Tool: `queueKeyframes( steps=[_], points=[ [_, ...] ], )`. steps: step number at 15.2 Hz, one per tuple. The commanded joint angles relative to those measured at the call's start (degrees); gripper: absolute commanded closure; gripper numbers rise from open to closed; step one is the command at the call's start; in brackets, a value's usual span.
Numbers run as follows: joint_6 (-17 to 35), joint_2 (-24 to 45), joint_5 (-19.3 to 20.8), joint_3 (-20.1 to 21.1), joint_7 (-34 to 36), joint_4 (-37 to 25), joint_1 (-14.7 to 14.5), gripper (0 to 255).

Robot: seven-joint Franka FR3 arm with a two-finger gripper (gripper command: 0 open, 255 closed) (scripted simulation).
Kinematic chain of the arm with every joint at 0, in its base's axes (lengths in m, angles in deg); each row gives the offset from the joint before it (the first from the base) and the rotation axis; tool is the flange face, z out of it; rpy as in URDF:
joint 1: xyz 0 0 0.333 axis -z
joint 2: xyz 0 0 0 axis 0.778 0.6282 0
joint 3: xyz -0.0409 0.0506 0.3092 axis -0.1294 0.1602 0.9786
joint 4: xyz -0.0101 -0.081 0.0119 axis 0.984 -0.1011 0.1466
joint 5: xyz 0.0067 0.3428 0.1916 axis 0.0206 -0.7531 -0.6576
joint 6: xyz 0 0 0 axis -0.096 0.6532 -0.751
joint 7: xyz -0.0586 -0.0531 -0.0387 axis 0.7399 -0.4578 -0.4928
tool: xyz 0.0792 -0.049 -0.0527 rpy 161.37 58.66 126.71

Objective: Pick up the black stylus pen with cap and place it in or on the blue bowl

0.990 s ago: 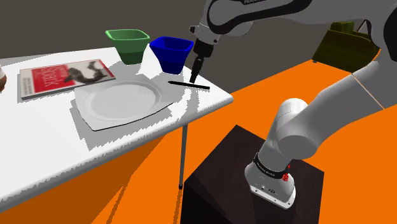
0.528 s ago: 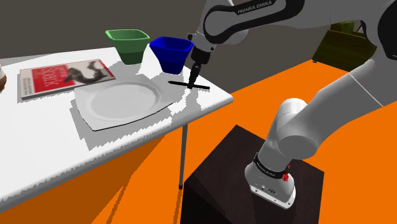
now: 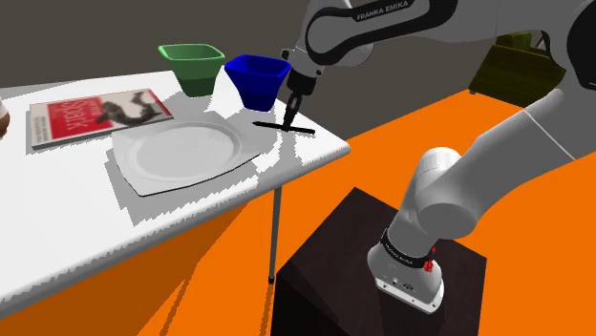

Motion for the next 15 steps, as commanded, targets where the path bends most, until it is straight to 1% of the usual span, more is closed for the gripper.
queueKeyframes(
  steps=[1,7,15],
  points=[
    [-0.1,0.1,-0.1,0.1,0.0,0.3,-0.1,255],
    [-0.1,0.1,-0.1,0.1,0.0,0.2,-0.1,255],
    [-6.6,-1.4,0.4,0.7,1.2,-4.8,0.0,255]
  ],
)
